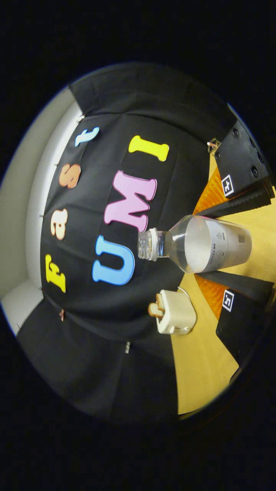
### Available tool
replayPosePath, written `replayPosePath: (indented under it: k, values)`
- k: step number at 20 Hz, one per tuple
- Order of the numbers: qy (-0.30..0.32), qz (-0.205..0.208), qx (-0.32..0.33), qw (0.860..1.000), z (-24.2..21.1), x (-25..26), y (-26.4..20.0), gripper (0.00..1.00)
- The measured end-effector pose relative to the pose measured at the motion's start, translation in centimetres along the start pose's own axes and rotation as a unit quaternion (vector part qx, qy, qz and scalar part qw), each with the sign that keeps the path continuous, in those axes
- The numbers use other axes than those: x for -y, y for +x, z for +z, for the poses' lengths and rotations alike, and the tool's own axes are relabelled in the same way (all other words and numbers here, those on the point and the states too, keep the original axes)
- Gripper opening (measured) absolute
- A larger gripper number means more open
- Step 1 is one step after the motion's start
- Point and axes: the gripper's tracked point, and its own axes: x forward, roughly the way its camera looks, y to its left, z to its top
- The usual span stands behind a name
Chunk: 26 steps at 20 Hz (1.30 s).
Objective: Take the bottle from table, then pour the juice into the cup, finally place the bottle on the coaster
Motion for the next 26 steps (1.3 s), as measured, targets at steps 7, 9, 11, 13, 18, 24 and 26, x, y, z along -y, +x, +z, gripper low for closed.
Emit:
replayPosePath:
  k: [7,9,11,13,18,24,26]
  values:
    - [0.035,-0.068,0.032,0.997,-0.1,3.1,5.3,0.73]
    - [0.047,-0.066,0.022,0.996,-2.2,2.4,7.2,0.73]
    - [0.052,-0.065,0.005,0.996,-5.4,2.0,9.1,0.73]
    - [0.053,-0.061,-0.013,0.997,-8.7,1.5,10.4,0.73]
    - [0.054,-0.045,-0.05,0.996,-14.8,0.3,11.3,0.74]
    - [0.047,-0.033,-0.046,0.997,-16.3,-0.5,12.4,0.74]
    - [0.043,-0.035,-0.051,0.997,-16.9,-0.5,12.6,0.74]
